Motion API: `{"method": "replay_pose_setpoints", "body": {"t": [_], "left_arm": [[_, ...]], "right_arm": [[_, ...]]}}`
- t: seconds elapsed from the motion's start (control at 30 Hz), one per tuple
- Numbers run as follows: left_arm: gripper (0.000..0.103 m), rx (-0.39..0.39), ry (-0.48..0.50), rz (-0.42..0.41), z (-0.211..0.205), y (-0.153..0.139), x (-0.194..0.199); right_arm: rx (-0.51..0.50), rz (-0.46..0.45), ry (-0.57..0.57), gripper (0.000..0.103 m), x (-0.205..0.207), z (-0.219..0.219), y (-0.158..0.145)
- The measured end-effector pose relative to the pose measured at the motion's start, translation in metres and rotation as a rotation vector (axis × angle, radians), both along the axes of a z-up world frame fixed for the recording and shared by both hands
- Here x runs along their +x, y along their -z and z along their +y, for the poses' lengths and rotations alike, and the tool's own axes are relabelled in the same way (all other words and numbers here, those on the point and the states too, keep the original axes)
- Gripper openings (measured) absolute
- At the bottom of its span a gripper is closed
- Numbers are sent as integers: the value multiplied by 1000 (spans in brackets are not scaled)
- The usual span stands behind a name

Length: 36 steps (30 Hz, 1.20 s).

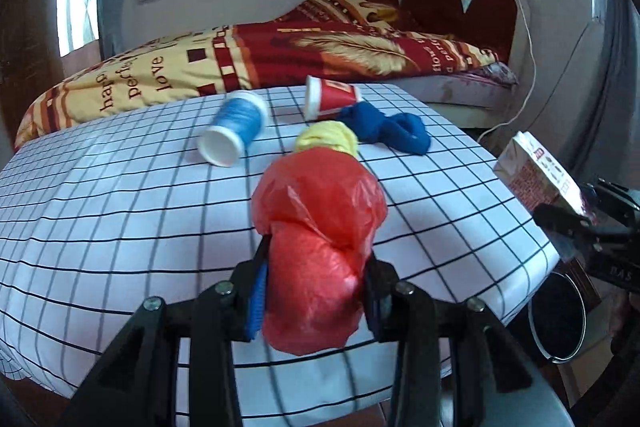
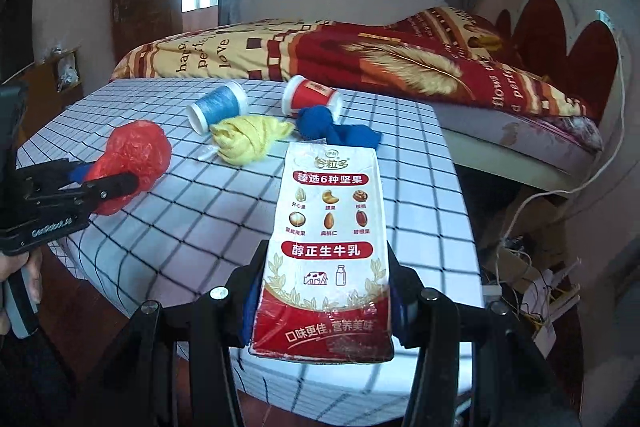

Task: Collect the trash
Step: 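Carry red bag and red-white carton over the black bin and open both tools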

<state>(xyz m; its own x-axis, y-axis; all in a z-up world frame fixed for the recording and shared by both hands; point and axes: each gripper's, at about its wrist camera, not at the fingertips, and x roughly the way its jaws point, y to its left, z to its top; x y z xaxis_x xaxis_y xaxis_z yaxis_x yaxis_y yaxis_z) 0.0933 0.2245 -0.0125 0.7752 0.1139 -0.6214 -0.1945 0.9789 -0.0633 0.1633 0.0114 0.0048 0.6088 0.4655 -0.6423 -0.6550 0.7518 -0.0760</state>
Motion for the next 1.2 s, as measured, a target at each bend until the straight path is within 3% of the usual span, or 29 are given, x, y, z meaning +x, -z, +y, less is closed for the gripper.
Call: {"method": "replay_pose_setpoints", "body": {"t": [0.67, 1.2], "left_arm": [[40, -35, 175, -15, -96, 6, 13], [40, -25, 377, -15, -190, 4, 28]], "right_arm": [[-9, 3, 179, 52, -8, -115, 1], [-2, 27, 359, 52, -10, -209, 10]]}}
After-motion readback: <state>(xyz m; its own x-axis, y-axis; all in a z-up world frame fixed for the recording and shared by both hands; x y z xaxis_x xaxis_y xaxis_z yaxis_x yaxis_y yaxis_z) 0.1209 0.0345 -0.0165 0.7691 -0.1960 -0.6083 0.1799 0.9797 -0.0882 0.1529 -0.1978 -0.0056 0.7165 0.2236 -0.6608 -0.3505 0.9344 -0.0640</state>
